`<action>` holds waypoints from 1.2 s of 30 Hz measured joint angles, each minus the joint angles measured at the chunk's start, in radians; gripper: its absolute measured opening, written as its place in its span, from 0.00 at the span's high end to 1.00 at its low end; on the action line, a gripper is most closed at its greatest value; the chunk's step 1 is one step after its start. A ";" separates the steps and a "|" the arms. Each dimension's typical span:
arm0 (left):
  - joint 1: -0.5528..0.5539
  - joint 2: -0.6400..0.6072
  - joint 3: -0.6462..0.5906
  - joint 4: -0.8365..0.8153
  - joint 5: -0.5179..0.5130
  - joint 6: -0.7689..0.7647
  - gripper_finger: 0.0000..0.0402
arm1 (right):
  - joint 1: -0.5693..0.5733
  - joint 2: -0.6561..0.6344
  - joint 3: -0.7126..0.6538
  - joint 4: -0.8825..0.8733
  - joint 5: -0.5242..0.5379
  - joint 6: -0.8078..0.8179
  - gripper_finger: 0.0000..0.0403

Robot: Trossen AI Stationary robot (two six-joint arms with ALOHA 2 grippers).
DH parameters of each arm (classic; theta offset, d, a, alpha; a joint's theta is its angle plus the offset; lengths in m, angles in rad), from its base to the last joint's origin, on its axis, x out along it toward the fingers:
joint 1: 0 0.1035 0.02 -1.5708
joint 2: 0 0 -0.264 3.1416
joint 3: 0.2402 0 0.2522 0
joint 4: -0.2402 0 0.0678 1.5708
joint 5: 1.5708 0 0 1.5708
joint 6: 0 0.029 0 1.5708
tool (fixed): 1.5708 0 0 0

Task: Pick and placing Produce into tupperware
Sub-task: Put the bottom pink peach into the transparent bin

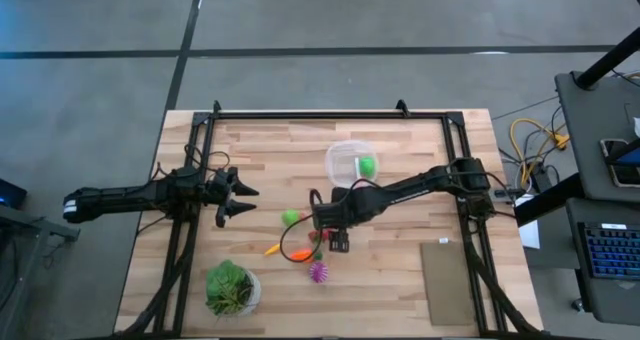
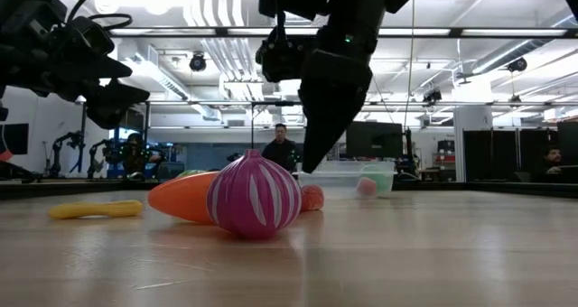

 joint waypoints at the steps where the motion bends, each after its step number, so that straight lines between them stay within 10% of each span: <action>1: 0.000 0.000 0.000 0.000 0.000 0.000 0.48 | 0.000 0.002 -0.002 0.003 0.001 -0.003 0.39; 36: 0.000 0.001 0.000 0.002 0.000 0.000 0.48 | 0.000 0.064 -0.036 0.073 0.005 -0.032 0.54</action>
